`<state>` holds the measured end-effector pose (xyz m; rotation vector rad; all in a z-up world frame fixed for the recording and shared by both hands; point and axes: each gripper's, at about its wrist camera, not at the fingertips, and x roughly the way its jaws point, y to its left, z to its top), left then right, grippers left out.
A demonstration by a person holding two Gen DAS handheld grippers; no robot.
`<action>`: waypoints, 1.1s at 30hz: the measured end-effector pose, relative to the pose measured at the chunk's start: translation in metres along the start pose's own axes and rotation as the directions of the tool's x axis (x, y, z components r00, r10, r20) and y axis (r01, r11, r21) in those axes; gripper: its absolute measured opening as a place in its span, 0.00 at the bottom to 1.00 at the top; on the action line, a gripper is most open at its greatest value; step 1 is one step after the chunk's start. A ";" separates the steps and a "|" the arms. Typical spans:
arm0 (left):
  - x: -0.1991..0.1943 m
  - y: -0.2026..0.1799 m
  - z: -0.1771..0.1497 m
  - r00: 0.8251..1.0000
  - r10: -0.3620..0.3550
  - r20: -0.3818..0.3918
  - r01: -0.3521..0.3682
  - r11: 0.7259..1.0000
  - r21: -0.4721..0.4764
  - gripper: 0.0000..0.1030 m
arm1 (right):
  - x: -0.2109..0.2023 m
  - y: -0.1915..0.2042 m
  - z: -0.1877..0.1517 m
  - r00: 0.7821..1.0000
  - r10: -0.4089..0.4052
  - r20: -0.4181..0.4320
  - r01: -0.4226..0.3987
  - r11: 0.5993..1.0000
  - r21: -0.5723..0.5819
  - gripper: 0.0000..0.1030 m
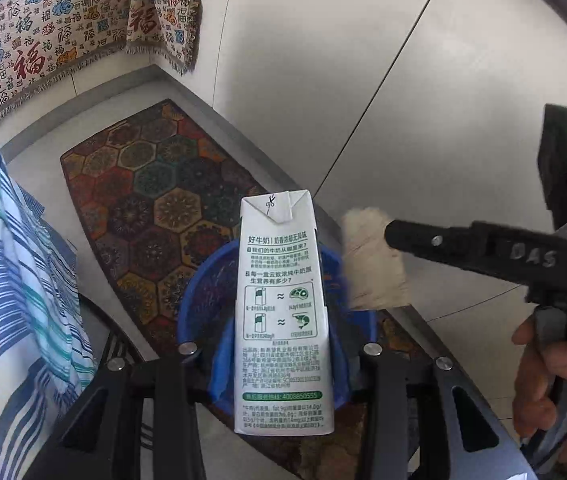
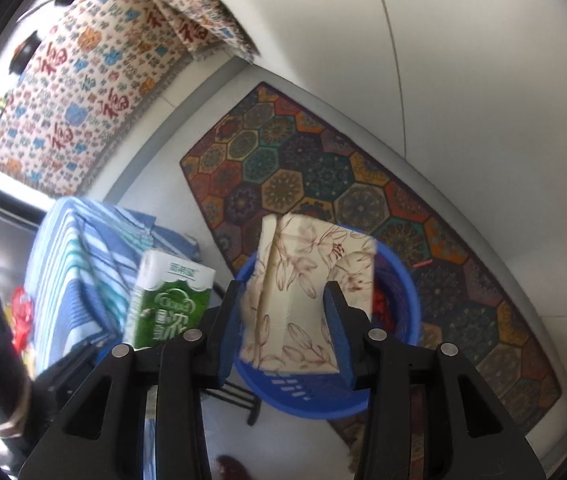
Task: Collect trash
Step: 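Open both tools to drop the carton and tissue box into the wastebasket, then move both tools back to the table toward the remaining wrappers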
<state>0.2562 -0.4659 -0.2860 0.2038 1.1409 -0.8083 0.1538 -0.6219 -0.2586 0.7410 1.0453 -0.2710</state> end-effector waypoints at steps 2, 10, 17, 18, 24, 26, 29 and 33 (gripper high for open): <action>0.011 0.001 0.002 1.000 -0.009 -0.013 0.009 1.000 -0.004 0.40 | 0.000 -0.005 0.002 1.000 0.008 0.008 -0.008 1.000 0.011 0.52; 0.015 0.001 0.003 0.999 -0.049 -0.003 0.048 0.999 -0.015 0.62 | -0.019 -0.007 0.009 0.995 0.008 0.096 -0.011 1.000 0.023 0.59; -0.040 -0.005 -0.017 0.996 -0.007 0.089 0.006 1.000 0.004 0.62 | -0.058 0.020 0.006 0.961 -0.075 0.268 0.093 0.994 -0.053 0.65; -0.055 -0.004 -0.024 0.994 0.002 0.110 -0.003 1.000 0.010 0.62 | -0.065 0.026 0.005 0.951 -0.089 0.297 0.116 0.990 -0.074 0.65; -0.135 0.029 -0.075 0.981 0.079 0.178 -0.078 0.997 -0.013 0.62 | -0.092 0.060 -0.010 0.897 -0.116 0.426 0.203 0.965 -0.166 0.66; -0.156 0.050 -0.099 0.975 0.131 0.180 -0.127 0.991 -0.037 0.62 | -0.094 0.077 -0.018 0.887 -0.110 0.449 0.219 0.955 -0.198 0.67; -0.187 0.084 -0.134 0.961 0.210 0.178 -0.197 0.977 -0.087 0.62 | -0.091 0.110 -0.034 0.881 -0.084 0.466 0.230 0.936 -0.266 0.68; -0.216 0.130 -0.180 0.935 0.310 0.171 -0.284 0.946 -0.157 0.62 | -0.078 0.166 -0.067 0.885 -0.012 0.465 0.223 0.888 -0.403 0.71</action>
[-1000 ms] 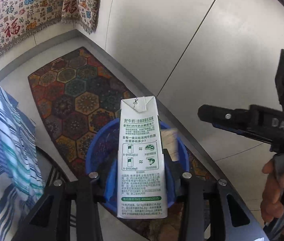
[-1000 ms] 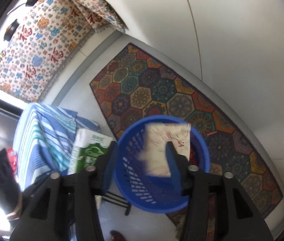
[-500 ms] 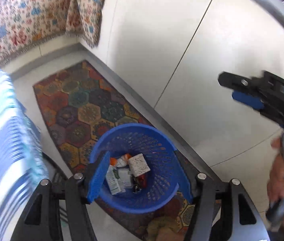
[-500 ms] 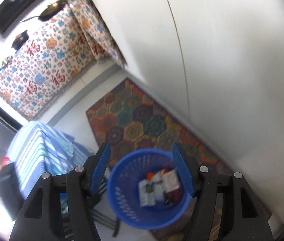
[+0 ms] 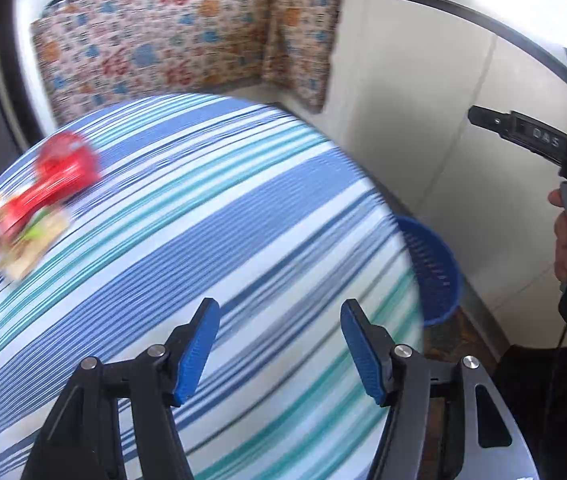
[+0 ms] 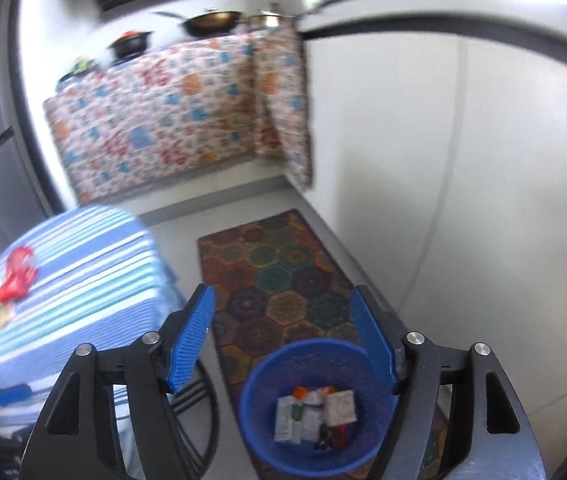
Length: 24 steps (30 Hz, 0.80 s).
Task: Collect trash
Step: 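Move both tools back to the table toward the remaining wrappers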
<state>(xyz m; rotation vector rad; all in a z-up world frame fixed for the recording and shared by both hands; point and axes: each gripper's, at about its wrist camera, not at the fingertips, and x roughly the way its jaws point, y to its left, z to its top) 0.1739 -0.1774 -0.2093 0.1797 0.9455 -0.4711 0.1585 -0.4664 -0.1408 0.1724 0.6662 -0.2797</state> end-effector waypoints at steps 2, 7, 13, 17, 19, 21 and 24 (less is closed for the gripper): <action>-0.009 0.028 -0.013 0.999 0.046 -0.005 -0.046 0.998 -0.034 0.62 | -0.001 0.040 -0.009 0.998 0.059 -0.009 -0.059 0.996 -0.069 0.71; -0.037 0.093 -0.040 0.990 0.140 0.010 -0.138 0.984 -0.110 0.62 | -0.004 0.132 -0.044 0.969 0.226 -0.099 -0.241 0.951 -0.195 0.71; -0.054 0.146 -0.064 0.979 0.203 0.004 -0.199 0.965 -0.170 0.62 | -0.004 0.211 -0.077 0.932 0.306 -0.194 -0.354 0.881 -0.314 0.71; -0.061 0.170 -0.066 0.972 0.234 0.010 -0.227 0.953 -0.202 0.62 | -0.002 0.243 -0.088 0.925 0.306 -0.223 -0.371 0.855 -0.363 0.71; -0.062 0.182 -0.065 0.970 0.244 0.007 -0.237 0.946 -0.222 0.62 | -0.001 0.251 -0.090 0.922 0.307 -0.238 -0.377 0.851 -0.365 0.71; -0.060 0.195 -0.063 0.968 0.253 0.000 -0.245 0.938 -0.244 0.62 | 0.002 0.260 -0.088 0.918 0.306 -0.252 -0.383 0.851 -0.360 0.71; -0.056 0.212 -0.061 0.965 0.263 -0.007 -0.255 0.929 -0.270 0.62 | 0.008 0.278 -0.082 0.914 0.304 -0.268 -0.388 0.848 -0.361 0.71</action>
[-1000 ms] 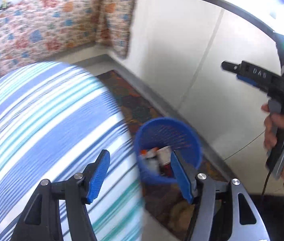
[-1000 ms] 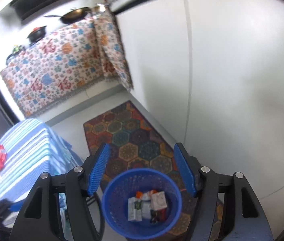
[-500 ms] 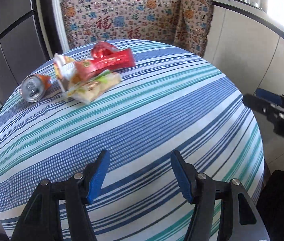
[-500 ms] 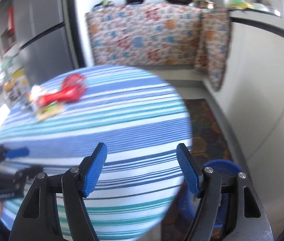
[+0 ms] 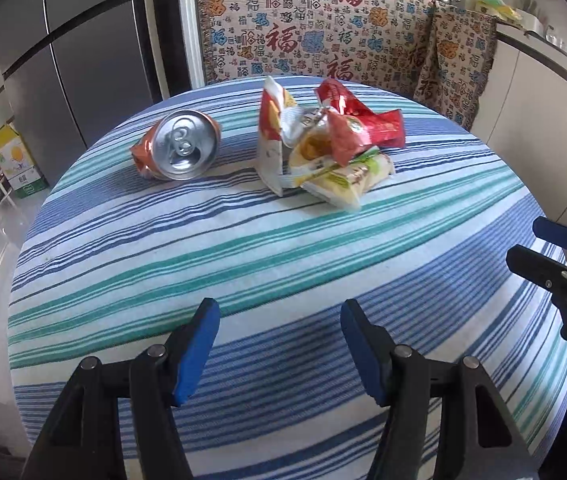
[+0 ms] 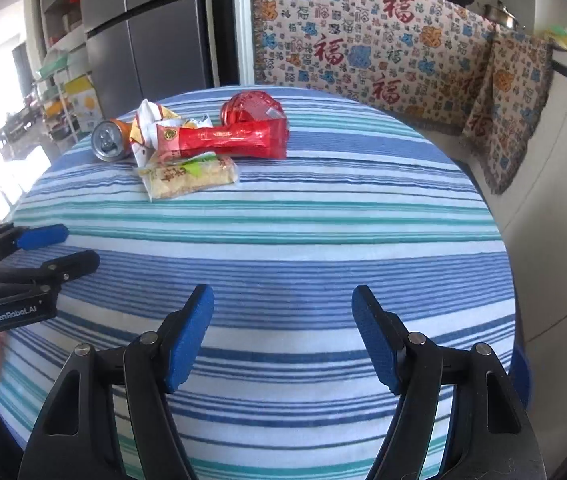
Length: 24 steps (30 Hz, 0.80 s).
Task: Collect trash
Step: 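Grasp the long red snack wrapper with the right tool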
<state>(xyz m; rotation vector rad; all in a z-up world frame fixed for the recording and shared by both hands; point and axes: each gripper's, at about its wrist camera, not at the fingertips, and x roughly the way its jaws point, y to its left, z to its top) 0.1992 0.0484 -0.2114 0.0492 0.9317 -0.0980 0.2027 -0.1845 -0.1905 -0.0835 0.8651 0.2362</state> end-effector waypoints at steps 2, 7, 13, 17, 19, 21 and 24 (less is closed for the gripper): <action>0.008 0.005 0.005 1.000 0.007 -0.003 -0.007 1.000 -0.011 0.62 | 0.004 0.007 0.012 1.000 0.004 -0.003 -0.004 1.000 -0.001 0.71; 0.016 0.012 0.010 1.000 0.022 0.012 -0.022 1.000 -0.012 0.69 | 0.015 0.023 0.050 1.000 0.021 -0.002 -0.021 0.999 0.028 0.71; 0.018 0.012 0.010 1.000 0.024 0.011 -0.024 1.000 -0.010 0.74 | 0.040 0.027 0.098 0.997 0.075 -0.017 -0.071 0.982 0.174 0.71; 0.019 0.007 0.010 1.000 0.025 0.011 -0.025 1.000 -0.012 0.74 | 0.068 0.029 0.122 0.988 0.124 -0.093 -0.092 0.953 0.290 0.72; 0.019 0.007 0.011 1.000 0.026 0.011 -0.026 1.000 -0.012 0.74 | 0.082 0.029 0.128 0.980 0.134 -0.149 -0.077 0.938 0.339 0.73; 0.019 0.008 0.011 1.000 0.025 0.011 -0.025 1.000 -0.012 0.74 | 0.094 0.028 0.129 0.971 0.131 -0.201 -0.044 0.920 0.389 0.74; 0.019 0.008 0.011 1.000 0.028 0.011 -0.028 1.000 -0.011 0.75 | 0.101 0.024 0.127 0.964 0.145 -0.225 -0.028 0.890 0.456 0.76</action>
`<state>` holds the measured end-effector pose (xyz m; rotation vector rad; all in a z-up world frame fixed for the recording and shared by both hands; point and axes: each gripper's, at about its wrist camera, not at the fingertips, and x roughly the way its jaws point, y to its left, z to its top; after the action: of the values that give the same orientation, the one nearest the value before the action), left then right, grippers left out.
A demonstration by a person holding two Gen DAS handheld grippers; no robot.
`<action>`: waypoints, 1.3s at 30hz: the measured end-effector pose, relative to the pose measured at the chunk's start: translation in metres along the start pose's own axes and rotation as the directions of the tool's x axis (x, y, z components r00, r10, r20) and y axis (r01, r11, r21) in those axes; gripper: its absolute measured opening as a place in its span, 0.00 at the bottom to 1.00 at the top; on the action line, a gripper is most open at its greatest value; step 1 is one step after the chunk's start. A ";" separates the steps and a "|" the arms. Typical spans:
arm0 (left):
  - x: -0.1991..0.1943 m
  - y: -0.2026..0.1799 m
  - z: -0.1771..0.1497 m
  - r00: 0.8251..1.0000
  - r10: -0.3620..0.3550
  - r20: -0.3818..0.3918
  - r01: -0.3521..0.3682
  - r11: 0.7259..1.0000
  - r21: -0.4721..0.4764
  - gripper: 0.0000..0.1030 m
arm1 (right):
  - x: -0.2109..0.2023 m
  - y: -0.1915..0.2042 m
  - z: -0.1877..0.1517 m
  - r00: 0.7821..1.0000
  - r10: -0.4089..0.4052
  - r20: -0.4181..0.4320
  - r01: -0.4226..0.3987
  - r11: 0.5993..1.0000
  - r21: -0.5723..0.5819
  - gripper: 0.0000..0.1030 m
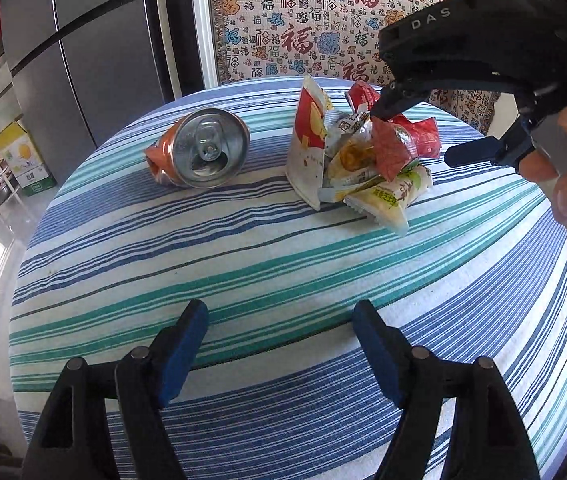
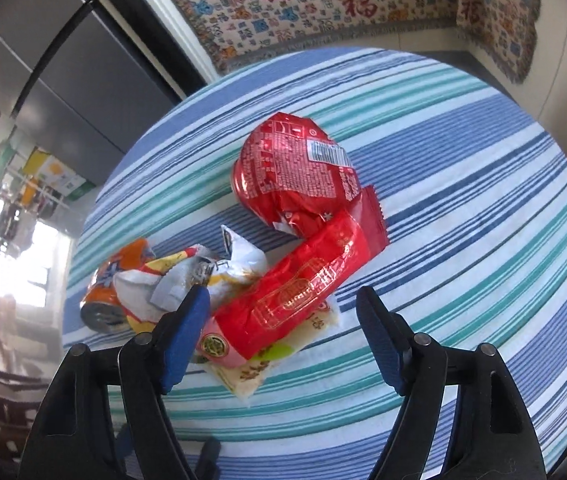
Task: Collect trash
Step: 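Grasp the long red snack wrapper with the right tool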
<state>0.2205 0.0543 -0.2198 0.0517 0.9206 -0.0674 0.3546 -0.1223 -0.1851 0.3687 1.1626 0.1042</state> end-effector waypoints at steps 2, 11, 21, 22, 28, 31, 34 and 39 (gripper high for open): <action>0.000 0.001 0.000 1.000 0.000 0.000 0.000 1.000 0.000 0.75 | 0.004 -0.003 0.001 1.000 0.022 -0.015 -0.022 0.999 0.024 0.76; 0.000 0.001 0.000 1.000 -0.002 0.000 0.002 1.000 0.000 0.75 | -0.019 -0.013 -0.009 0.995 0.098 -0.026 -0.099 0.994 -0.052 0.36; 0.001 0.001 0.001 1.000 -0.012 0.000 0.012 1.000 -0.003 0.77 | -0.044 -0.033 -0.048 0.997 -0.062 -0.050 0.041 0.939 -0.341 0.34; 0.001 -0.001 0.002 0.999 -0.034 0.002 0.034 0.999 0.000 0.77 | -0.045 -0.036 -0.054 0.995 -0.080 -0.058 0.053 0.928 -0.369 0.34; 0.013 -0.014 0.023 0.976 -0.216 0.011 0.216 0.976 0.003 0.77 | -0.059 -0.058 -0.087 0.995 -0.092 -0.037 0.069 0.911 -0.407 0.38; 0.025 -0.021 0.038 0.970 -0.242 0.016 0.242 0.970 0.002 0.77 | -0.070 -0.066 -0.098 0.997 -0.082 0.003 0.077 0.918 -0.389 0.42; 0.032 -0.027 0.048 0.965 -0.262 0.012 0.262 0.965 0.003 0.75 | -0.075 -0.068 -0.107 0.995 -0.091 0.040 0.100 0.917 -0.387 0.53; 0.033 -0.031 0.052 0.956 -0.292 0.001 0.292 0.956 0.004 0.27 | -0.074 -0.083 -0.111 0.996 -0.071 0.050 0.085 0.933 -0.349 0.57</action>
<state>0.2794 0.0180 -0.2152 -0.0819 0.9214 -0.3442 0.2149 -0.1945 -0.1865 0.0072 1.0953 0.2313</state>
